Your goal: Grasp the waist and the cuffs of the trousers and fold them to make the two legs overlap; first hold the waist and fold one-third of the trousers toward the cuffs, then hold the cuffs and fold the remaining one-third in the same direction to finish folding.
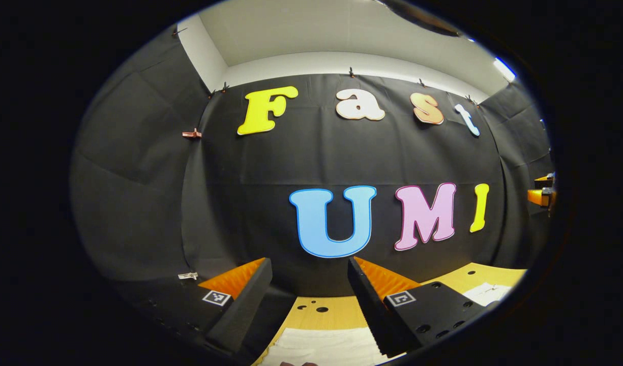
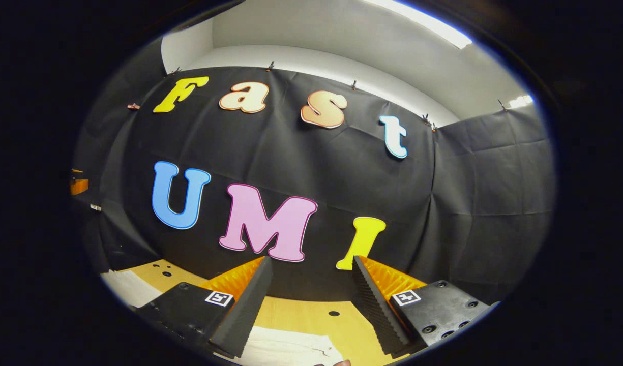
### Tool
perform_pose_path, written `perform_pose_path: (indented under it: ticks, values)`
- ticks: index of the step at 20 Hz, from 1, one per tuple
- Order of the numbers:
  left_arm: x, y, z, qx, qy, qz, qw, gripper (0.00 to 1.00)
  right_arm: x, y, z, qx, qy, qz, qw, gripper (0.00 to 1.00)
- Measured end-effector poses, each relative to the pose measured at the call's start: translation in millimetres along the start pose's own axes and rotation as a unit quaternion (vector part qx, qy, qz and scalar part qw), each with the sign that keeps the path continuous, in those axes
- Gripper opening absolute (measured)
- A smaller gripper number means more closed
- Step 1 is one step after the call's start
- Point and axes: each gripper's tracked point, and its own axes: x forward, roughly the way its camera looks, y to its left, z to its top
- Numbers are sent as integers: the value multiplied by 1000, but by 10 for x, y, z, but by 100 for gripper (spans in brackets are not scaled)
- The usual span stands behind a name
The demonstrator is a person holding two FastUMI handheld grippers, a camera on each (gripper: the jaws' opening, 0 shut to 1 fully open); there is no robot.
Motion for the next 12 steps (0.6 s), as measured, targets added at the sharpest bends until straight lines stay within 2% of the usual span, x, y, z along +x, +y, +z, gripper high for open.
perform_pose_path:
  ticks: [4, 8, 11, 12]
  values:
    - [-40, 13, -16, 21, 4, -6, 1000, 95, -41, 34, 7, -22, -4, 6, 1000, 97]
    - [-96, -36, -258, 82, 26, -34, 996, 95, -133, 190, -186, -105, 4, 44, 994, 97]
    - [-229, -140, -623, 164, 54, -80, 982, 97, -258, 350, -525, -202, 27, 85, 975, 97]
    - [-305, -250, -839, 211, 67, -115, 969, 96, -354, 451, -700, -242, 39, 111, 963, 97]
